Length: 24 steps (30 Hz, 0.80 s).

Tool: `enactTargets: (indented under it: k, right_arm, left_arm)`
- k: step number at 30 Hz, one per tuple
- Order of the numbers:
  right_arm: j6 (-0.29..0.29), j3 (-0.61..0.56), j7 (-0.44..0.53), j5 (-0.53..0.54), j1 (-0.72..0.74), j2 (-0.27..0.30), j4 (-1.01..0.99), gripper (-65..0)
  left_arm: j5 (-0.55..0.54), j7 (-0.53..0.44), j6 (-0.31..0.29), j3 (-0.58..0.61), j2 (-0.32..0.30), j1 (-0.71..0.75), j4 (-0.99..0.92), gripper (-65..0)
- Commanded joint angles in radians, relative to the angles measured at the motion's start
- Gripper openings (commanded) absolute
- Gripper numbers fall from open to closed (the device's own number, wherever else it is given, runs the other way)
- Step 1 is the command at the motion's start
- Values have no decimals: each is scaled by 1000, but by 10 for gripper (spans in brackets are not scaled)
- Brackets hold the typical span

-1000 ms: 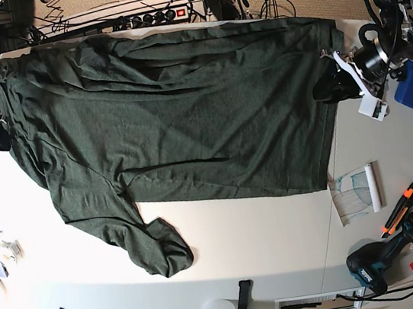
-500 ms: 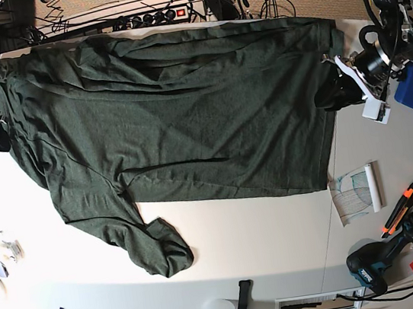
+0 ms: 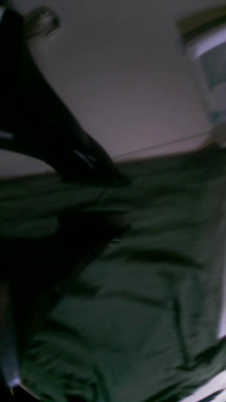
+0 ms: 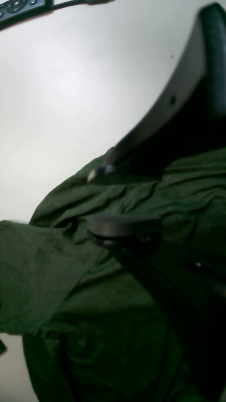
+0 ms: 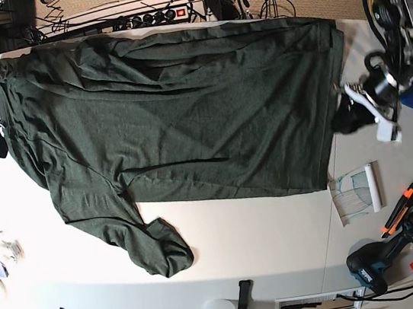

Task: Layout the t-shirt on the table in an organized manner, then fold the t-shirt properly
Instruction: 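Move both grippers along the shirt sides to its middle and grasp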

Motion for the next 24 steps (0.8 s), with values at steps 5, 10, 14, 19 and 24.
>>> enactTargets:
  k: [5,10,14,19,24]
  right_arm:
    - [1,8,43,20,9,-3,12,-482]
    - [1,8,63,11,19,-71,12,-482]
    - [1,6,70,-51,45,-114,12,-482]
    - [1,2,78,-61,54,-122,12,-482]
    - [1,2,79,-62,53,-122,12,-482]
  left_arm:
    - [-17,-31,26,4,-17,-156,-179,-424]
    - [-17,-48,43,116,-17,-319,-423,-413]
    - [-16,-71,58,237,-16,-441,-597,-398]
    - [27,-99,80,311,-13,-564,-750,-375]
    - [47,-124,80,310,-11,-617,-829,-375]
